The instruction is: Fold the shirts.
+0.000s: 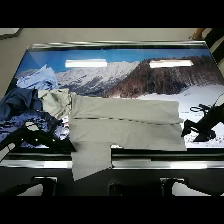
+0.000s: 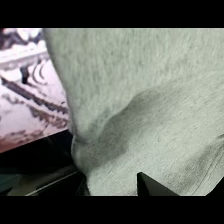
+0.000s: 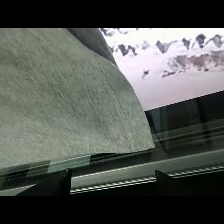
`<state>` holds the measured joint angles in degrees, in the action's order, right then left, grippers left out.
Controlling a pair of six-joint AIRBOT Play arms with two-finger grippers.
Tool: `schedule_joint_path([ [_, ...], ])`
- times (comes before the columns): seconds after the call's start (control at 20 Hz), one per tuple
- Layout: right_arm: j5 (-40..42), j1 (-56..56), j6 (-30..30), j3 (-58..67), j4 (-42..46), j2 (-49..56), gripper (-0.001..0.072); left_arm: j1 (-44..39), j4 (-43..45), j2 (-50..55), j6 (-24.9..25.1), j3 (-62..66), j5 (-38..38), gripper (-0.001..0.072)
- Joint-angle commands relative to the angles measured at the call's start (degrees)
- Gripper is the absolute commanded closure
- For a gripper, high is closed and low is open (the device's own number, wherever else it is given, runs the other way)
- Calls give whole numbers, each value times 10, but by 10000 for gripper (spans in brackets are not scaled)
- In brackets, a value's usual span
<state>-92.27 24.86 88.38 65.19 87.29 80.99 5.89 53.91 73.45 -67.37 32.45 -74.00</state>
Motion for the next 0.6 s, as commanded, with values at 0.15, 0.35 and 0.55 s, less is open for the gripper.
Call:
schedule_joint_path([
  [0.15, 78, 0, -19, -94, 2, 0, 75, 0, -22, -2, 10, -23, 33, 669],
  [0.35, 121, 0, -19, -129, 4, 0, 79, 0, -26, -5, 10, -22, 31, 670],
  [0.55, 147, 0, -17, -145, -11, 5, 223, 0, -26, -18, 14, -22, 31, 670],
])
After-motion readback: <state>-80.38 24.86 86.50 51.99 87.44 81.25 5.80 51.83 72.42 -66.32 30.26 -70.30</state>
